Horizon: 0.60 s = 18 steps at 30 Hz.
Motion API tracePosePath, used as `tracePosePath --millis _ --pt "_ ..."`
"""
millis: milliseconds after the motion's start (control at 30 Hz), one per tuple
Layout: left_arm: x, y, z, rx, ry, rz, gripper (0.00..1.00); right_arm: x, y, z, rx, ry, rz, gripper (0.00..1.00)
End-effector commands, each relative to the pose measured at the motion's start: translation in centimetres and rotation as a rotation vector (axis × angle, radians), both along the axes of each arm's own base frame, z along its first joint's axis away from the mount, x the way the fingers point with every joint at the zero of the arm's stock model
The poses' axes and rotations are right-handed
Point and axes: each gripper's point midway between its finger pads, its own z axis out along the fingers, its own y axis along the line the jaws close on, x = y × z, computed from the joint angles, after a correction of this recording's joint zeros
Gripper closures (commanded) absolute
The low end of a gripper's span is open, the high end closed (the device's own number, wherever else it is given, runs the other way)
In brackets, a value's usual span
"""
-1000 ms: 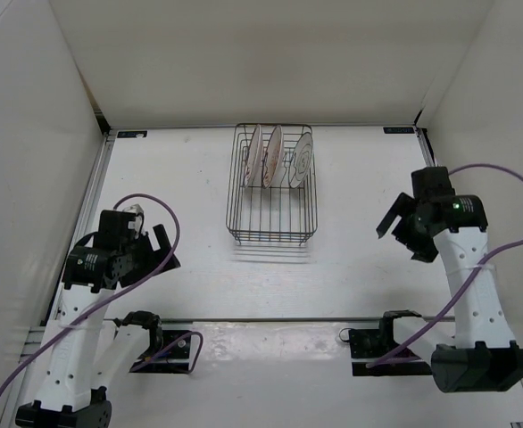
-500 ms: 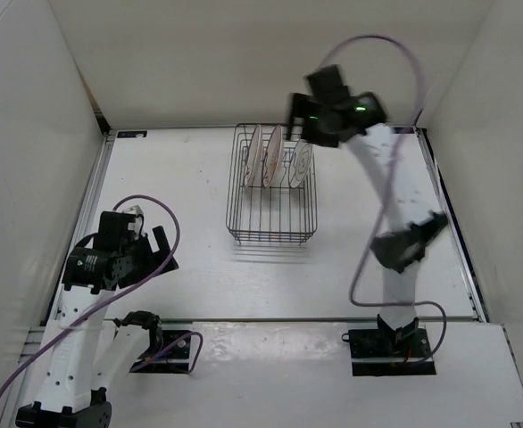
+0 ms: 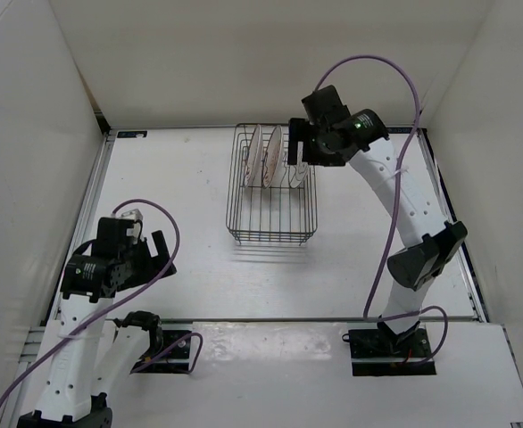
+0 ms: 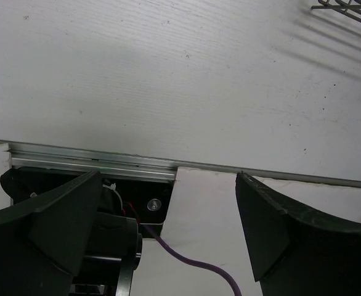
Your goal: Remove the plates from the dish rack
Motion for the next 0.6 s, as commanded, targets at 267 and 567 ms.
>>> tracePosePath --millis 267,567 --pt "-4.0 0.1 -1.3 -0.002 0.174 -0.017 0.00 8.2 -1.0 -1.5 -0.053 -0.093 -0.135 0.22" --pt "-4.2 0.1 -2.3 0.017 0.243 -0.057 0.00 15.0 -1.8 -6.5 -0.063 -0.072 -0.142 0.30"
